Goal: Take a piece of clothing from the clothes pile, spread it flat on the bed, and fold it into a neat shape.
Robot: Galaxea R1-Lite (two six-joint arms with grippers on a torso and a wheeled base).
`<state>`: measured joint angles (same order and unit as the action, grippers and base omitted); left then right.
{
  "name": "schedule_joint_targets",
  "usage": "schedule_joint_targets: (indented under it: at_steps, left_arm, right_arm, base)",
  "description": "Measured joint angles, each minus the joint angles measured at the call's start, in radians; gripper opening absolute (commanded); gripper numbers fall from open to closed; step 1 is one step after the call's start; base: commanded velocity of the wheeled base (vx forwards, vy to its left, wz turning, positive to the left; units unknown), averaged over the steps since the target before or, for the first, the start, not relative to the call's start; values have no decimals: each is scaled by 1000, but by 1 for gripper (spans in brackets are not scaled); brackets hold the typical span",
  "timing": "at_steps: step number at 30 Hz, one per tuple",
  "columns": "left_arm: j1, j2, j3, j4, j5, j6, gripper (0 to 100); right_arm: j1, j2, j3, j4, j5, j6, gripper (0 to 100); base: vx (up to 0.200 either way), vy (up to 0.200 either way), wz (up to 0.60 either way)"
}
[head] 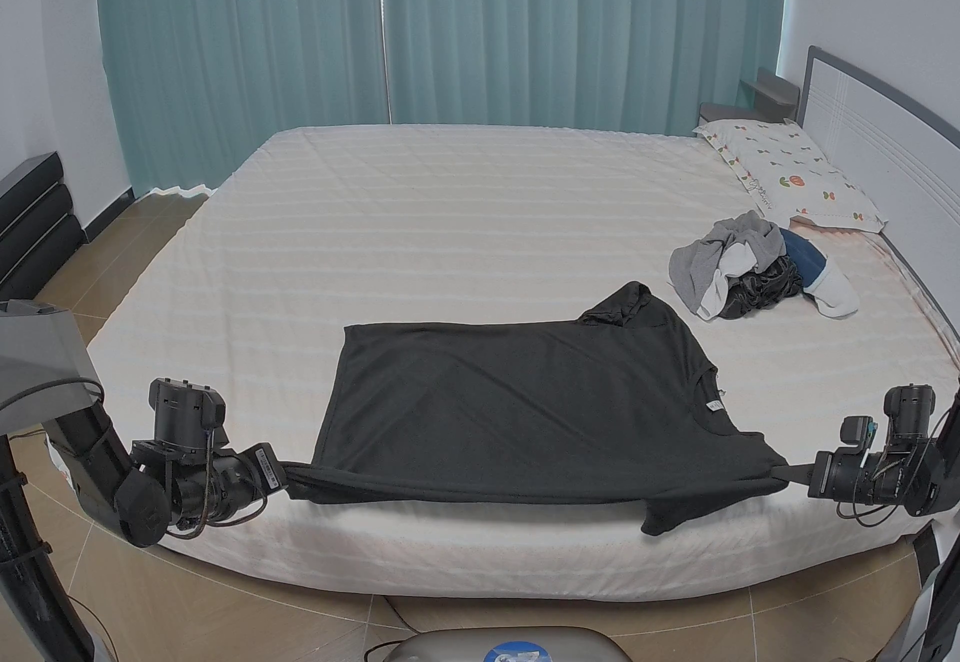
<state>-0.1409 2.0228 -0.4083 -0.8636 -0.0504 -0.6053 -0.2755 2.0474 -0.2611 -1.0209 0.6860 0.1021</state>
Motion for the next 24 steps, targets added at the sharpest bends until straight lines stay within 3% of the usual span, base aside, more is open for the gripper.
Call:
schedule_joint_targets:
  at_steps: [9, 24]
  left_arm:
    - [0, -27, 78, -7, 6, 50, 0]
    - [-5, -67, 202, -7, 9, 154, 0]
  right_arm:
    - [-43, -24, 116, 3, -2, -131, 0]
    - [-76, -19, 214, -2, -7, -177, 0]
  base:
    - [0, 0, 0]
    - [0, 0, 0]
